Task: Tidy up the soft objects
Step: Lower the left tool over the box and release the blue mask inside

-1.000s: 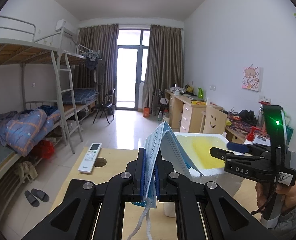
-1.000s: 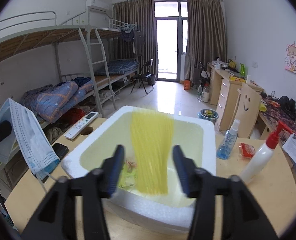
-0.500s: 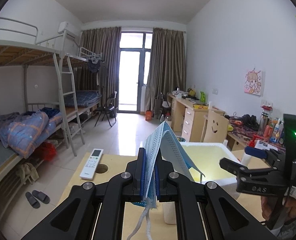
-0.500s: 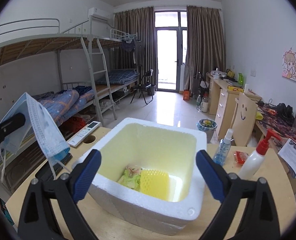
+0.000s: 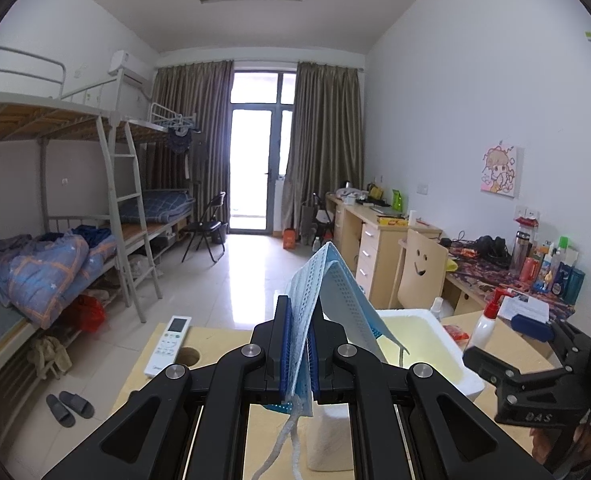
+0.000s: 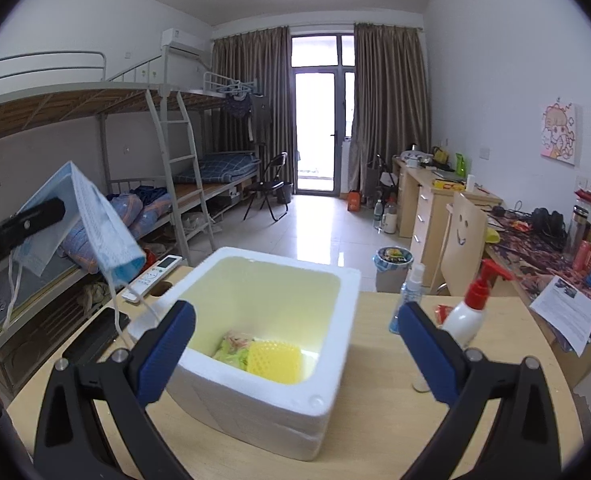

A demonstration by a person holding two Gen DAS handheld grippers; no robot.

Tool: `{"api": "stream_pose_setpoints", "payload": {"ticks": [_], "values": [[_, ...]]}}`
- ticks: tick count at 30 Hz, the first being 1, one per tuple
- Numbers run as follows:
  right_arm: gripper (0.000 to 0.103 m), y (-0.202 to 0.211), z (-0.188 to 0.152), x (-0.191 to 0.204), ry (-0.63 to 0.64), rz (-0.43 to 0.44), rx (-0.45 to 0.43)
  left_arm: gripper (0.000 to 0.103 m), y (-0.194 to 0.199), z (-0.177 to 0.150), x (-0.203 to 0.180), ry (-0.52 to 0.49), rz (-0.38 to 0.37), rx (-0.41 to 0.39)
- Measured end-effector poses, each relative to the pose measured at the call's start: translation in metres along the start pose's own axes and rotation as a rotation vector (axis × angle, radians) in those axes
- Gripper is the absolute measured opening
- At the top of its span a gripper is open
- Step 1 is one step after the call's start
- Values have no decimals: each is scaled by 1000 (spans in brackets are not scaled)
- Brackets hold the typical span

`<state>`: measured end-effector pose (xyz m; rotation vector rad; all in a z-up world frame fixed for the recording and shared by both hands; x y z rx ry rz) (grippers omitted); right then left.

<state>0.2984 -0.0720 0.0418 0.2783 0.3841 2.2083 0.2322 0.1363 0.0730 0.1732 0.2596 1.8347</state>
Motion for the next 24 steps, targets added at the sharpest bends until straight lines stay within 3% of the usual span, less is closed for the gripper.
{"api": "stream_pose_setpoints", "payload": {"ticks": [24], "values": [[102, 46, -16, -57, -66, -93, -46, 8, -27, 1, -72, -73, -115, 65]]}}
Point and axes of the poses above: each gripper's, at about its wrist camera, not at the fingertips, and y roughly against the way its jaws point, x to its left, z to its top, the point moved 5 cm from there along -y, roughly the way its jaws point, and after that the axes turned 7 degrees about z, right-handed, at the moved point
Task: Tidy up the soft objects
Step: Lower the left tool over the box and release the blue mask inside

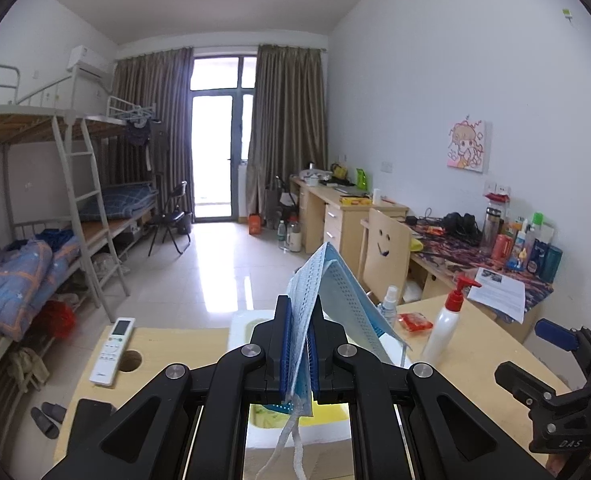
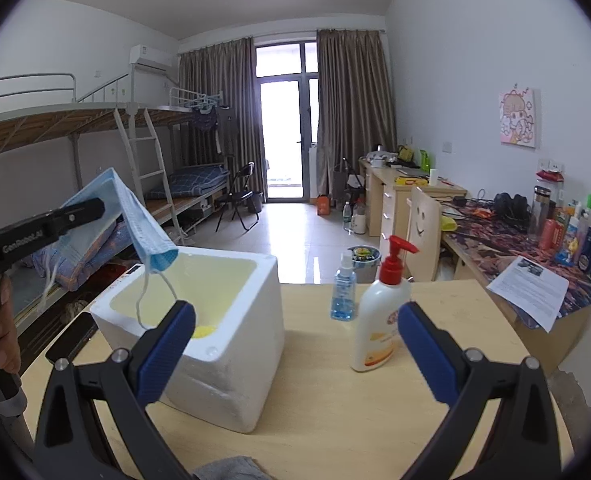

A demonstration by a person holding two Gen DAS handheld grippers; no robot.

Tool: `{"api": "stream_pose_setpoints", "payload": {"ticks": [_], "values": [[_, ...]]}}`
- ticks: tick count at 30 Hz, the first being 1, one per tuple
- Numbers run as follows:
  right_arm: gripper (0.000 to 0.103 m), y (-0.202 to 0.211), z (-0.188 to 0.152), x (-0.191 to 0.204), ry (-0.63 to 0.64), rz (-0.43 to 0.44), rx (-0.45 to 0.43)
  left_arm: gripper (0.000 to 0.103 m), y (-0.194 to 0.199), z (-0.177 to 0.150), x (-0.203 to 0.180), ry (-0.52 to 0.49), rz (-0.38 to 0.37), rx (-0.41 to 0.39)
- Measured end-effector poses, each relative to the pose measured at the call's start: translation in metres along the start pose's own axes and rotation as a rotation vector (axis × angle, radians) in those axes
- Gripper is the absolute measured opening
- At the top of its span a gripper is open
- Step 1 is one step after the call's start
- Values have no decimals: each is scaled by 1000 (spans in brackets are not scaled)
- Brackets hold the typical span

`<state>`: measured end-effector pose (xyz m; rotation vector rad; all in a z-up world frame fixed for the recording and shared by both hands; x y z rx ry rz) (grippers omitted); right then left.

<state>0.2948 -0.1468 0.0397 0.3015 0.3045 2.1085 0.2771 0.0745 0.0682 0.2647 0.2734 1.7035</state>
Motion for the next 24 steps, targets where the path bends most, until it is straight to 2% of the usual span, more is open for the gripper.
{"api": "stream_pose_setpoints", "payload": {"ticks": [8, 13, 24], "values": [[102, 8, -8, -20, -28, -25, -5, 8, -20, -3, -22, -36, -8, 33], [102, 10, -16, -28, -43, -21, -1, 8, -40, -10, -22, -39, 11, 83], [102, 18, -23, -34, -56, -35, 5, 8, -60, -17, -28, -39, 22, 140]]}}
Point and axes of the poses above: each gripper's, at about its wrist camera, not at the fingertips, and y roughly against the way its jaws point, x to its left, z to its top, the point moved 5 cm from there along -y, roughly the way its jaws point, and after that the axes turned 7 degrees about z, right-handed, at the moved point
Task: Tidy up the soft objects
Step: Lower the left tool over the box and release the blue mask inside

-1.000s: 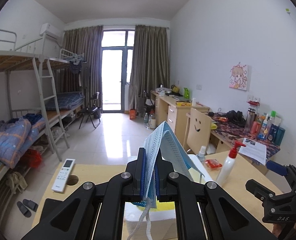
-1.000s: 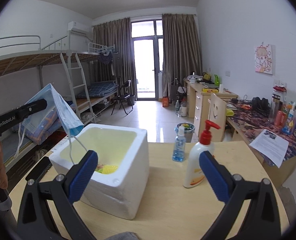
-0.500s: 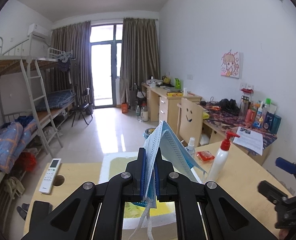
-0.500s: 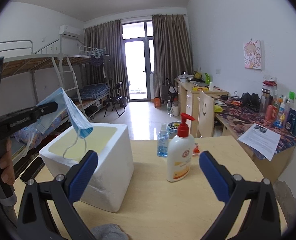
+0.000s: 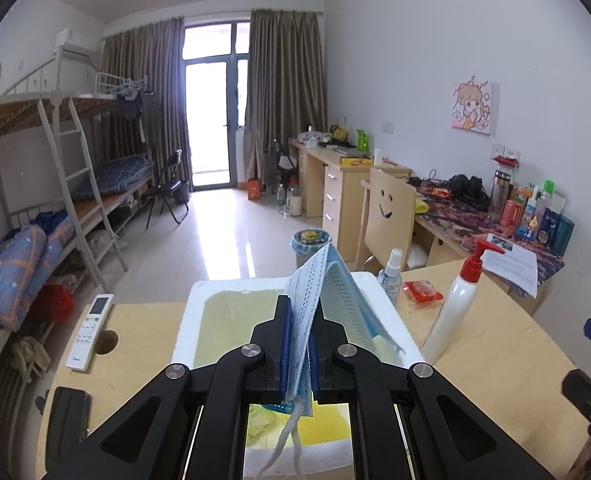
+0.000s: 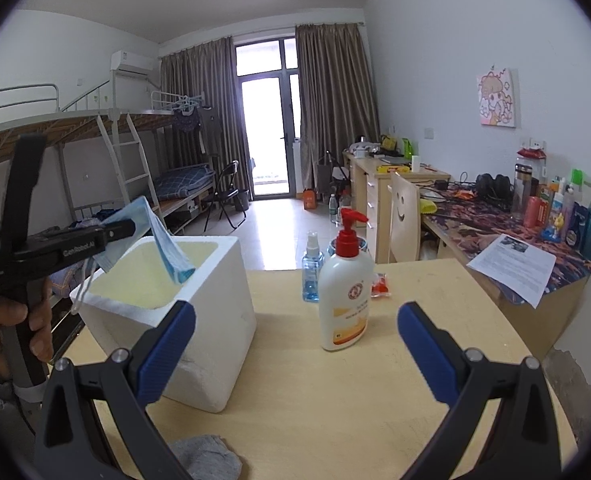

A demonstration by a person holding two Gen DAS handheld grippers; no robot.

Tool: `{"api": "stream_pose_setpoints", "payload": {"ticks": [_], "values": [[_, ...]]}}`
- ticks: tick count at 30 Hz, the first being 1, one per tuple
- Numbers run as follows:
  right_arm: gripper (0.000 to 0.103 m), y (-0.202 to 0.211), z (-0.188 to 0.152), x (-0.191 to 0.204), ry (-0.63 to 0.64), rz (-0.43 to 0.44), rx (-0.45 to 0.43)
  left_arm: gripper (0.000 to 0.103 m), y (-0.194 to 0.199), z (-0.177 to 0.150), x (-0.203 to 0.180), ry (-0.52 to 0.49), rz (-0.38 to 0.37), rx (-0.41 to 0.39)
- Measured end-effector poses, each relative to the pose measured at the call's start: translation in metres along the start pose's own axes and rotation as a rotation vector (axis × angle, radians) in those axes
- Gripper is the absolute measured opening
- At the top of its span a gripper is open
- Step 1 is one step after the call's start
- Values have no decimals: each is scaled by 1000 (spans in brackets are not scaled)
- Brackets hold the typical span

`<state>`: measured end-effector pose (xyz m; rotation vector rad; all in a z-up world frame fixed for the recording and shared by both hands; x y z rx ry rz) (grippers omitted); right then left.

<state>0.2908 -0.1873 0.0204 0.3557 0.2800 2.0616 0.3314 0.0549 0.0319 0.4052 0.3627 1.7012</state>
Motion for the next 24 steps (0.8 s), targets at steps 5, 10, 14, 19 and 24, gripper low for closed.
{"api": "stream_pose_setpoints", "payload": {"ticks": [5, 10, 14, 19, 24], "values": [[102, 2, -1, -3, -6, -10, 2, 10, -5, -2, -1, -3, 12, 21], [102, 4, -1, -4, -8, -15, 1, 78, -3, 1, 1, 10, 24, 5], [102, 4, -1, -5, -10, -16, 1, 102, 0, 4, 0, 8, 37, -23], [102, 5, -1, -5, -13, -18, -2, 102, 5, 6, -1, 7, 30, -41], [102, 7, 1, -2, -3, -19, -4, 102, 13, 5, 2, 10, 27, -52]]}}
Point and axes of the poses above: each gripper's, at about its wrist camera, not at the fingertips, and y roughly against the way its jaws point, x to its left, z to its top, the point moved 5 cm from there along -y, roughly the way its jaws point, and after that the axes turned 7 degrees about z, right-handed, at the moved point
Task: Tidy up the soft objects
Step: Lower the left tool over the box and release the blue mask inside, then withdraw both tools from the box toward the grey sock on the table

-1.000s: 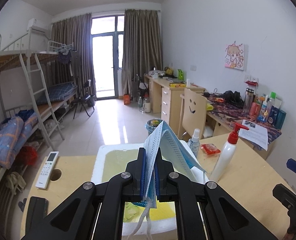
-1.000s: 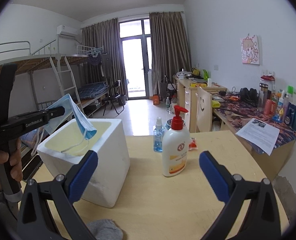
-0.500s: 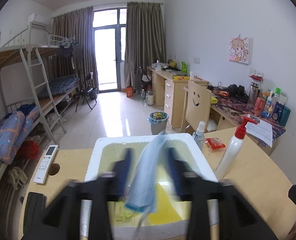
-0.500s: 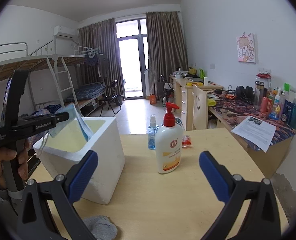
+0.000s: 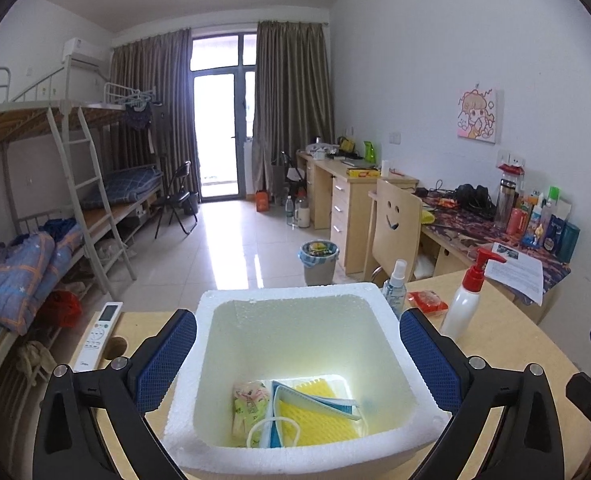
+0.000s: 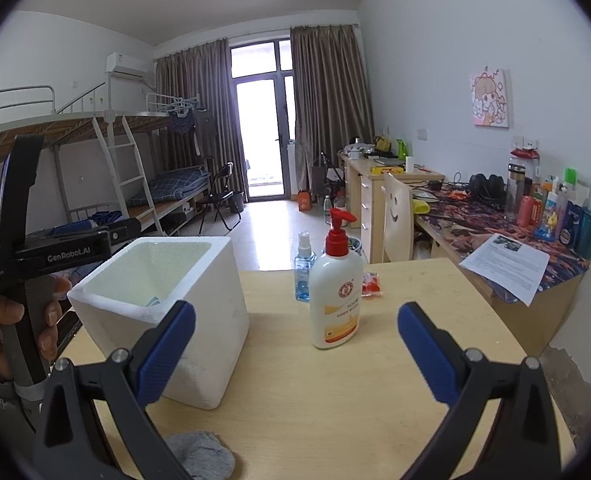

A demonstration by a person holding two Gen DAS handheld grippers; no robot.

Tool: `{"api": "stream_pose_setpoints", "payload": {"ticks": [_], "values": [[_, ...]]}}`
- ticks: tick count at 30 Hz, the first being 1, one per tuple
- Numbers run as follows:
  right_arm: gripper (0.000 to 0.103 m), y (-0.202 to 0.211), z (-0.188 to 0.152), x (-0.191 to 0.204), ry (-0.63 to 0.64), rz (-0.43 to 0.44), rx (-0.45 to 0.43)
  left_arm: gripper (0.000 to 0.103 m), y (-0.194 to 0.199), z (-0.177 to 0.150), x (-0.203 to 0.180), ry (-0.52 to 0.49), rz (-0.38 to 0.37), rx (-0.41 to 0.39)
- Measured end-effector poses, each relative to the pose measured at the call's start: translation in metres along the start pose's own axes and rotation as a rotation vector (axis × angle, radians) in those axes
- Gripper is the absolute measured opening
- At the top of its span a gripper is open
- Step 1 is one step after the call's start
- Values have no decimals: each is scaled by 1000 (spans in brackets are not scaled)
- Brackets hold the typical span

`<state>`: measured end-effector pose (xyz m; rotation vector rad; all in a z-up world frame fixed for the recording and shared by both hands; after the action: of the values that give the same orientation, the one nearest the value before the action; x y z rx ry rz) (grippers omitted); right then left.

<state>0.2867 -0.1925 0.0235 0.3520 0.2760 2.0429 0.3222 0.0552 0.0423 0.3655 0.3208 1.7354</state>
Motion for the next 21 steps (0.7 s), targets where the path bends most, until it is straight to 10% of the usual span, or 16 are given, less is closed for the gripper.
{"api": "stream_pose_setpoints", "payload": {"ticks": [21], "values": [[102, 28, 0, 46, 57, 69, -38, 102, 99, -26, 34, 50, 100, -134]]}}
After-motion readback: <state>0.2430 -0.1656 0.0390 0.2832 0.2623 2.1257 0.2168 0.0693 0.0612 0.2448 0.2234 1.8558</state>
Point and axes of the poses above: each gripper's, at about its wrist camera, not at the fingertips, and y roughly against the way its jaws point, x to its left, z to its top, the point moved 5 cm from there along -y, roughly the way its jaws point, and after that the axes turned 7 degrees about z, right-handed, at the moved point
